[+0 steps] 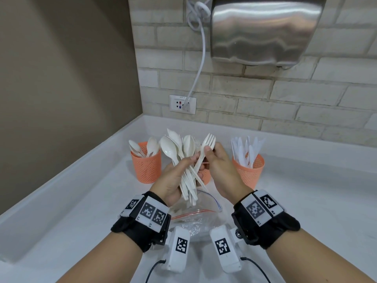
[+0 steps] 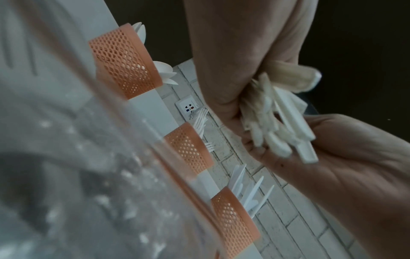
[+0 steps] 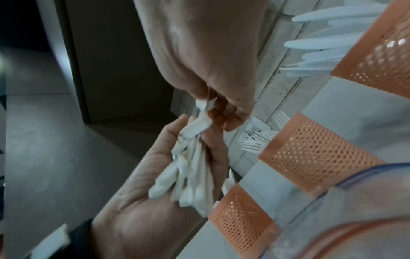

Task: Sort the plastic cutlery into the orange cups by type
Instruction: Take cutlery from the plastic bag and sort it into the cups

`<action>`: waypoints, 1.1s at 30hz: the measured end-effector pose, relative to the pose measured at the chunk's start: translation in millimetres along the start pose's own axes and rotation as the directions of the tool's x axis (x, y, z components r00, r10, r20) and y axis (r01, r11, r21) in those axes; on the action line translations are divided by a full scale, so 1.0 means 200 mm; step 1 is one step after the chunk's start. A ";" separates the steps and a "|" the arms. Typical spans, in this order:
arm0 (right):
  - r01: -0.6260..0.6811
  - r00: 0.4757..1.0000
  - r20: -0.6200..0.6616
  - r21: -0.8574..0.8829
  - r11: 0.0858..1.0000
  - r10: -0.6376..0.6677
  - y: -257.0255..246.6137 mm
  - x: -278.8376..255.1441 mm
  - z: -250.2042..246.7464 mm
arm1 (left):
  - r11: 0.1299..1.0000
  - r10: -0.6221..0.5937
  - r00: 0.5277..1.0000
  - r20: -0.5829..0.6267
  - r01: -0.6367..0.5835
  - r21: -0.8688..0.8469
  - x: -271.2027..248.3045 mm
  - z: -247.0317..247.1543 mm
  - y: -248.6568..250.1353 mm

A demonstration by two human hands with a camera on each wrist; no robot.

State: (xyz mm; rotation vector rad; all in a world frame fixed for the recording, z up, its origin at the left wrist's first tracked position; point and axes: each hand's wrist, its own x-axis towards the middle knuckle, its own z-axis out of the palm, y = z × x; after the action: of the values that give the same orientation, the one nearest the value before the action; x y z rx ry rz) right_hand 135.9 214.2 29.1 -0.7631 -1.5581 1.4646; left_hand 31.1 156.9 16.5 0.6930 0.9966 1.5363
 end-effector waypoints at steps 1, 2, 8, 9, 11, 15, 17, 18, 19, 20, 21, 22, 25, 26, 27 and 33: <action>0.023 0.999 -0.035 0.030 0.999 -0.022 0.00 0.01 0.00 | 1.000 -0.010 1.000 -0.002 0.010 -0.003 0.00 0.00 0.00; 0.043 0.998 -0.056 0.061 0.997 -0.039 -0.01 0.01 0.00 | 1.000 -0.014 1.000 -0.008 0.014 -0.003 0.00 0.00 0.01; 0.050 0.997 -0.073 0.184 0.982 -0.037 -0.04 0.03 0.00 | 0.997 -0.032 0.999 -0.015 0.031 -0.065 0.01 -0.01 0.01; 0.062 0.995 -0.088 0.178 0.982 -0.047 -0.04 0.04 -0.01 | 0.998 -0.031 0.999 -0.025 0.030 -0.062 0.01 -0.02 0.02; 0.056 0.996 -0.076 0.127 0.990 -0.046 -0.04 0.06 -0.04 | 0.997 -0.045 0.999 -0.001 0.045 -0.063 -0.01 -0.03 0.02; -0.082 0.991 0.106 0.051 0.995 0.076 -0.05 0.05 -0.05 | 0.997 -0.065 0.986 0.153 0.071 -0.034 -0.04 -0.04 0.02; -0.162 0.961 0.236 0.062 0.985 0.143 -0.05 0.04 -0.04 | 0.993 -0.103 0.966 0.236 0.114 -0.036 -0.05 -0.04 0.02; -0.180 0.946 0.281 0.049 0.982 0.160 -0.05 0.03 -0.03 | 0.990 -0.120 0.959 0.257 0.136 -0.047 -0.04 -0.05 0.01; -0.178 0.937 0.308 0.024 0.984 0.162 -0.06 0.03 -0.03 | 0.986 -0.135 0.953 0.271 0.155 -0.053 -0.05 -0.06 0.01; -0.170 0.932 0.324 0.001 0.985 0.161 -0.06 0.02 -0.03 | 0.984 -0.148 0.949 0.279 0.171 -0.058 -0.05 -0.07 0.01; -0.164 0.929 0.335 -0.007 0.986 0.157 -0.07 0.02 -0.03 | 0.982 -0.158 0.945 0.285 0.180 -0.054 -0.05 -0.07 0.00; -0.162 0.927 0.343 0.001 0.987 0.152 -0.08 0.01 -0.03 | 0.982 -0.162 0.941 0.296 0.184 -0.047 -0.05 -0.08 0.00; -0.169 0.934 0.324 0.024 0.985 0.152 -0.08 0.01 -0.03 | 0.988 -0.153 0.954 0.257 0.156 0.010 -0.05 -0.06 -0.02; -0.171 0.939 0.309 0.031 0.985 0.153 -0.08 0.01 -0.03 | 0.991 -0.135 0.964 0.227 0.131 0.033 -0.05 -0.05 -0.02; -0.170 0.943 0.297 0.045 0.985 0.149 -0.07 0.02 -0.02 | 0.992 -0.122 0.971 0.206 0.114 0.050 -0.04 -0.05 -0.02; -0.199 0.945 0.289 0.127 0.972 0.156 -0.02 0.04 -0.05 | 0.992 -0.112 0.981 0.161 0.102 0.070 -0.04 -0.06 -0.01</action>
State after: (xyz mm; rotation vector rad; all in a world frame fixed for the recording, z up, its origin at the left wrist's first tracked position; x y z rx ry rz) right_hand 141.1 224.8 33.5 -0.6412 -1.5882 1.8695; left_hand 24.2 147.5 9.7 0.7842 0.9445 1.3374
